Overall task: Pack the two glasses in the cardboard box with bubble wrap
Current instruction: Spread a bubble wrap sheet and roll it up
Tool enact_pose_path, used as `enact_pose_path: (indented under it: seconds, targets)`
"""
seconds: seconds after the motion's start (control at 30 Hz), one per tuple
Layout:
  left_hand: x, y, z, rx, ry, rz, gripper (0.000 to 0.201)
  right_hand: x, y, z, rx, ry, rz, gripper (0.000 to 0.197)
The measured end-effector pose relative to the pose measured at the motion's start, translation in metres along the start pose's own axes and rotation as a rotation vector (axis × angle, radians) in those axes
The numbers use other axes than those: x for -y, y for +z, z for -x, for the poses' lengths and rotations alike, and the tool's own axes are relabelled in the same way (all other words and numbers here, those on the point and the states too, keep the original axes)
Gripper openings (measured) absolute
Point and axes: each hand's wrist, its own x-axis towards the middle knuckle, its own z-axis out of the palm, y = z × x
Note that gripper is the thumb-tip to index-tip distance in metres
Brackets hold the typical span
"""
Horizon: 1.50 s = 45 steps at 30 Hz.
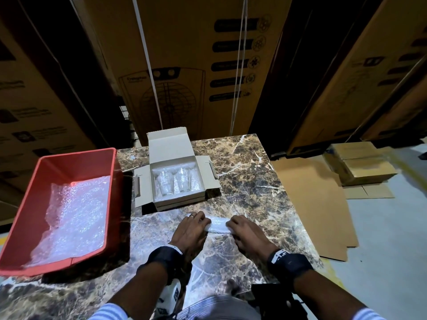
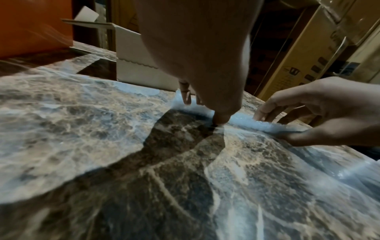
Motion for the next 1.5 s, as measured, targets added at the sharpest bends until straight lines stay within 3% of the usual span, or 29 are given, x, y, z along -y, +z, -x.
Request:
enact_pose_path:
  seconds: [0.1,0.3,0.57,0.67,0.8,0.93,1.07,1.2,1.4,1.5]
  targets:
    - [0.001,0.000,-0.001,0.030,-0.030,-0.029,0.023,0.003,0.007,0.004,0.013,0.080,0.026,0.038]
    - [-0.006,0.004,0.001,0.010,-0.058,-0.029,0.022,-0.001,-0.002,0.010,-0.025,0.119,0.000,0.017]
    - [-0.005,0.008,0.007,-0.055,0.077,0.172,0.020,0.015,-0.012,0.021,0.104,-0.074,0.065,0.027]
    - [-0.007,0.010,0.018,-0.017,0.074,0.176,0.036,0.029,-0.018,0.024,0.111,-0.112,0.017,0.029]
    - [-0.011,0.009,0.027,0.080,0.001,0.175,0.062,0.044,-0.026,0.019,0.086,-0.121,-0.152,0.029]
    - [-0.020,0.010,0.032,0.079,-0.124,0.335,0.073,0.055,-0.031,0.009,0.025,-0.086,-0.475,0.034]
    - [-0.018,0.019,0.037,0.055,-0.216,0.541,0.065,0.058,-0.033,0.001,-0.143,0.113,-0.890,0.051]
    - [-0.020,0.019,0.038,-0.045,-0.208,0.676,0.051,0.057,-0.029,-0.004,-0.009,0.168,-1.095,0.074]
    - [-0.022,0.019,0.036,-0.187,-0.253,0.780,0.039,0.054,-0.018,-0.026,-0.031,0.276,-1.082,0.021]
    - [-0.021,0.011,0.033,-0.210,-0.340,0.891,0.027,0.051,-0.015,-0.036,0.005,0.272,-1.000,0.021]
